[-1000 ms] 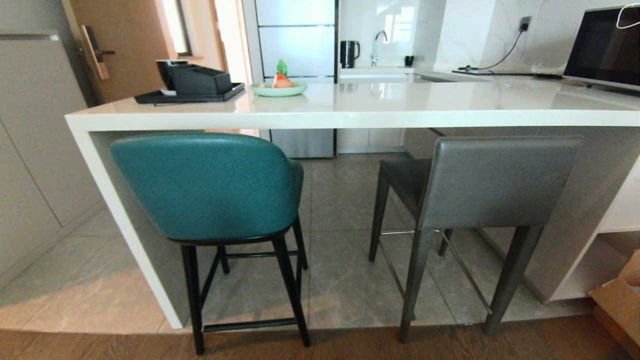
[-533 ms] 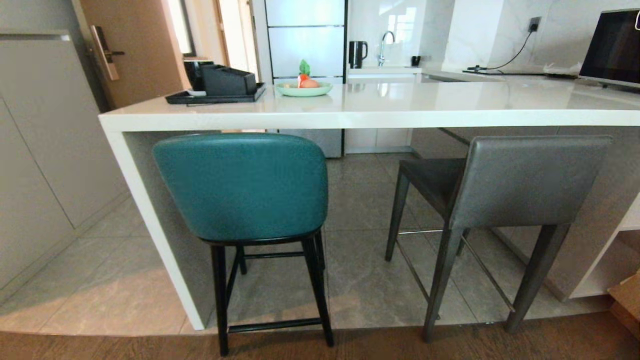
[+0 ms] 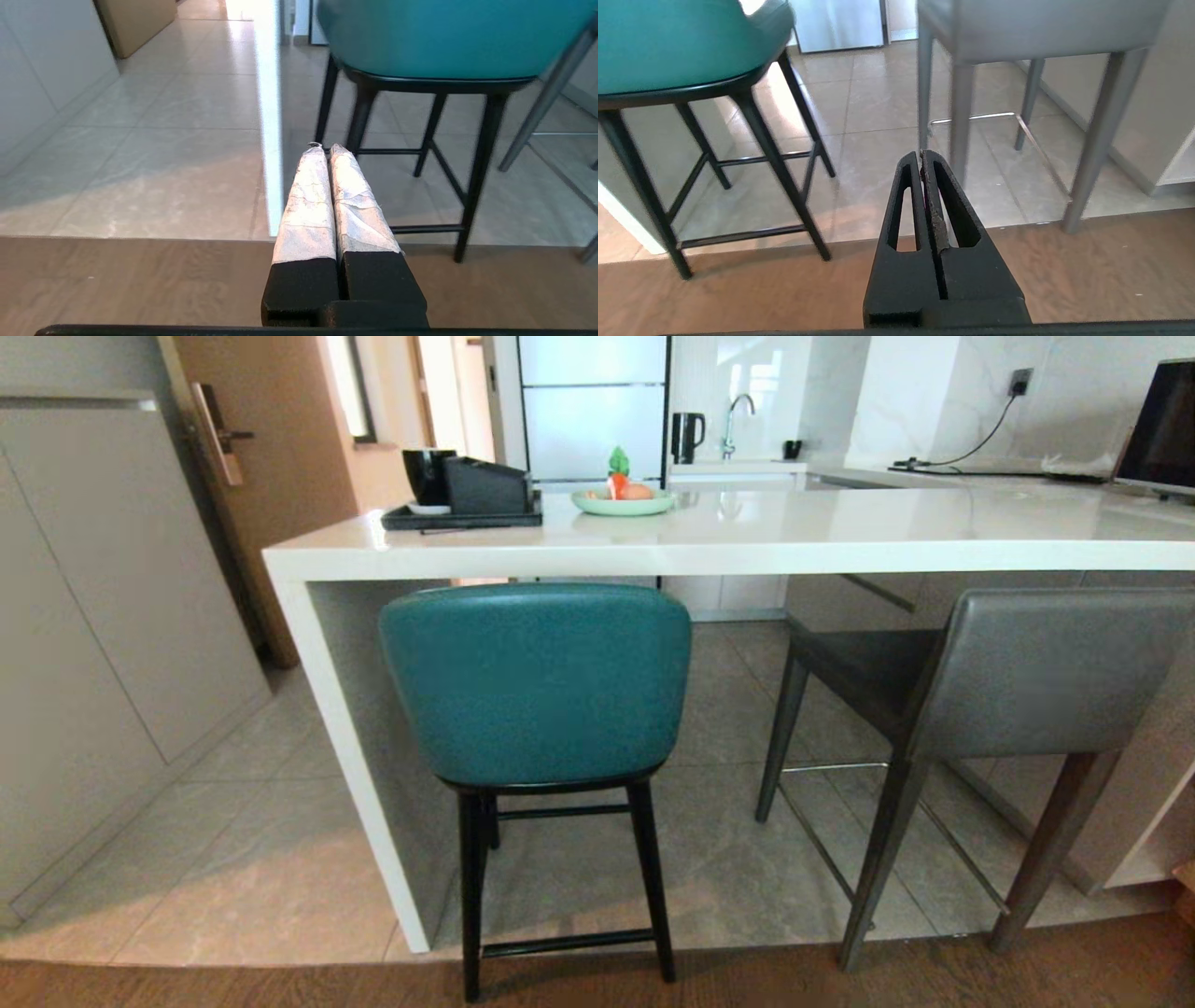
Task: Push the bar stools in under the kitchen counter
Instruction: Pull the blue chair out from under the dining table
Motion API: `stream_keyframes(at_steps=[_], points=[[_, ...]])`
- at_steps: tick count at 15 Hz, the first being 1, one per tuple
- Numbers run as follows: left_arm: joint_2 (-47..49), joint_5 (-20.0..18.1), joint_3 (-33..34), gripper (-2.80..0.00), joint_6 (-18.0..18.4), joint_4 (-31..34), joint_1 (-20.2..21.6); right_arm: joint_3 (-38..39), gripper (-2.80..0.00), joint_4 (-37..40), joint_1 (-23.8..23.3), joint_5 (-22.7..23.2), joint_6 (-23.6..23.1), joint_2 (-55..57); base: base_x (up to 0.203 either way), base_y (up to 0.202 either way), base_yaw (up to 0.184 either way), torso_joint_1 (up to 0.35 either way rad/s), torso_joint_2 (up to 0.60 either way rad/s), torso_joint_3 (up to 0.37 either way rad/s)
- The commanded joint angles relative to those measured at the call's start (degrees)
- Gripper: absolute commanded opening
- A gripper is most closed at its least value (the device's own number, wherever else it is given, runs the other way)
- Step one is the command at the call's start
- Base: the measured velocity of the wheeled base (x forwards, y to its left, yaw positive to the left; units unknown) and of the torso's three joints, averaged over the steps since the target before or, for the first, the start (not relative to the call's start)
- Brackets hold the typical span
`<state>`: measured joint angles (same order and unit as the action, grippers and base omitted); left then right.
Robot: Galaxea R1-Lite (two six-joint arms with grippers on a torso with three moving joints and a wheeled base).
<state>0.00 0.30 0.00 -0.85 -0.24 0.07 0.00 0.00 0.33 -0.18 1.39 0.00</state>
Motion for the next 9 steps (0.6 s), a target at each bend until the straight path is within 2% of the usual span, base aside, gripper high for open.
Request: stream_keyframes(at_steps=[1,6,9], points=[[0.1,0.0,0.1,-2.80,0.0,0.0,0.0,0.3,-2.80,0.0,0.0,0.0,0.0,0.1,0.000,0.198,-0.005,0.006,0.00,0.002],[0.1,0.0,0.1,-2.80,0.0,0.0,0.0,0.3,-2.80,0.0,0.0,0.0,0.0,0.1,0.000,0.183,0.000,0.003,0.00,0.004],[0.1,0.0,0.1,-2.80,0.0,0.0,0.0,0.3,-2.80,0.0,0.0,0.0,0.0,0.1,0.000,0.032,0.003,0.001,0.00,0.001]])
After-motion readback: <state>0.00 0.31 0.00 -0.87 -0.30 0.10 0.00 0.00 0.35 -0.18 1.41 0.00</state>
